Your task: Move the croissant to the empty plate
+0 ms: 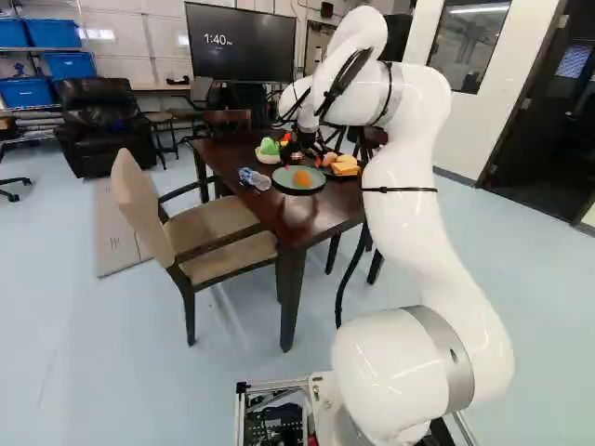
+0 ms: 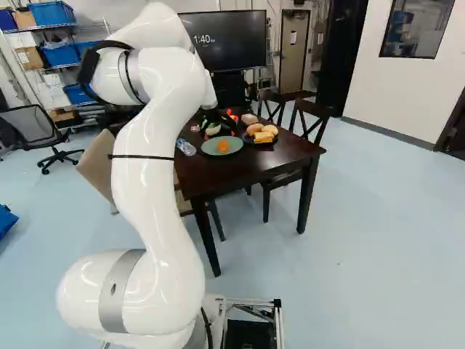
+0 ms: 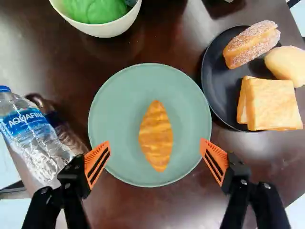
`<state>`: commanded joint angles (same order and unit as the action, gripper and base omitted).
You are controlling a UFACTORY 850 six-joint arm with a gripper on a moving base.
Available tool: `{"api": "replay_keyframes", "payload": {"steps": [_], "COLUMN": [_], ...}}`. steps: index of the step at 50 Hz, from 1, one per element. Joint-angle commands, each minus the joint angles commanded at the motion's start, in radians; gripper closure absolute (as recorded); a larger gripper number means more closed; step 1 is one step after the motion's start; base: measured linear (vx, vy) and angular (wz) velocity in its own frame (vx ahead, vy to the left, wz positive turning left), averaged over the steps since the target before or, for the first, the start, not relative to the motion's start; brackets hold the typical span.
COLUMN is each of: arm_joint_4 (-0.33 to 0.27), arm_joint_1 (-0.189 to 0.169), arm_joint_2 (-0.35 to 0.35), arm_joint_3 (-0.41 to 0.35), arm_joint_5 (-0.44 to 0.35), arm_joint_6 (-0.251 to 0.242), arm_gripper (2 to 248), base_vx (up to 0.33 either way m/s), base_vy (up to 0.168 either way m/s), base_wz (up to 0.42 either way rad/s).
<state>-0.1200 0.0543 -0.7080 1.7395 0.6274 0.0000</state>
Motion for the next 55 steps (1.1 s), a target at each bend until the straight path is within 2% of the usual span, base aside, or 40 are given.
{"api": "replay_keyframes", "payload": {"steps": [55], "arm_joint_4": [0.000], "arm_joint_1": [-0.006], "arm_joint_2": [0.250], "arm_joint_3": [-0.327], "arm_joint_5": [0.000], "arm_joint_6": [0.000], "arm_gripper": [3], "base_vx": [0.000], "base_vy": [0.000], "base_wz": [0.000]}}
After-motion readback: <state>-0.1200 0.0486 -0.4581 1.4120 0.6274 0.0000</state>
